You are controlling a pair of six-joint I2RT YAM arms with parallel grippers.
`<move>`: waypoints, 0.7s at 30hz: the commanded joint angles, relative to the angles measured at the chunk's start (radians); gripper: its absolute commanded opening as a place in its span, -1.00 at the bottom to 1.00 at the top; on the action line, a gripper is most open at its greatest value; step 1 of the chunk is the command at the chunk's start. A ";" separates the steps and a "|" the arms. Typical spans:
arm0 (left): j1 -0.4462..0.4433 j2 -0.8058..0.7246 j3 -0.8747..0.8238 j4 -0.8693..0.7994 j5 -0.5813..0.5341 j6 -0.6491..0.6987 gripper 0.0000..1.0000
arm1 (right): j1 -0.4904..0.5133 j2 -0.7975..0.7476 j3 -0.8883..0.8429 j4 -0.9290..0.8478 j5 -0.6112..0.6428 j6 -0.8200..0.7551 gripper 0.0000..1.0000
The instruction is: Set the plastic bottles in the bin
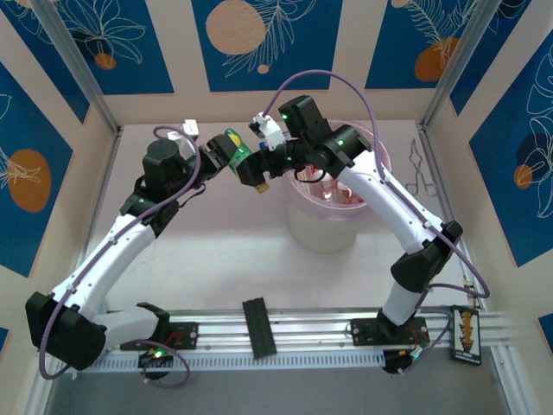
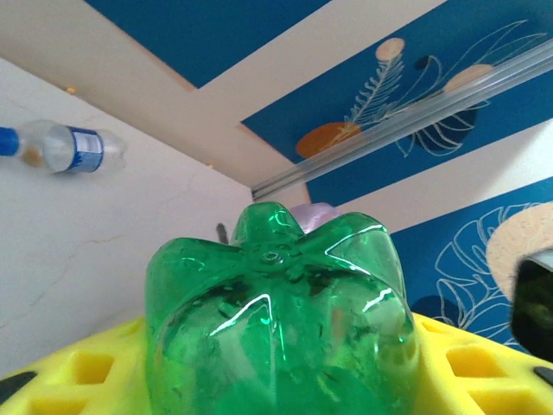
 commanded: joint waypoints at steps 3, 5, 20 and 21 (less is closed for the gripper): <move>0.005 0.005 0.009 0.077 0.039 -0.038 -0.22 | -0.018 0.037 0.034 0.069 -0.019 0.045 0.65; 0.005 0.007 0.003 0.086 0.038 -0.045 -0.22 | -0.023 0.046 0.038 0.079 -0.040 0.054 0.58; 0.020 0.004 -0.017 0.148 0.028 -0.052 0.31 | -0.046 0.071 0.053 0.089 -0.126 0.081 0.08; 0.025 -0.002 -0.021 0.154 0.028 -0.050 0.50 | -0.048 0.068 0.052 0.090 -0.124 0.082 0.07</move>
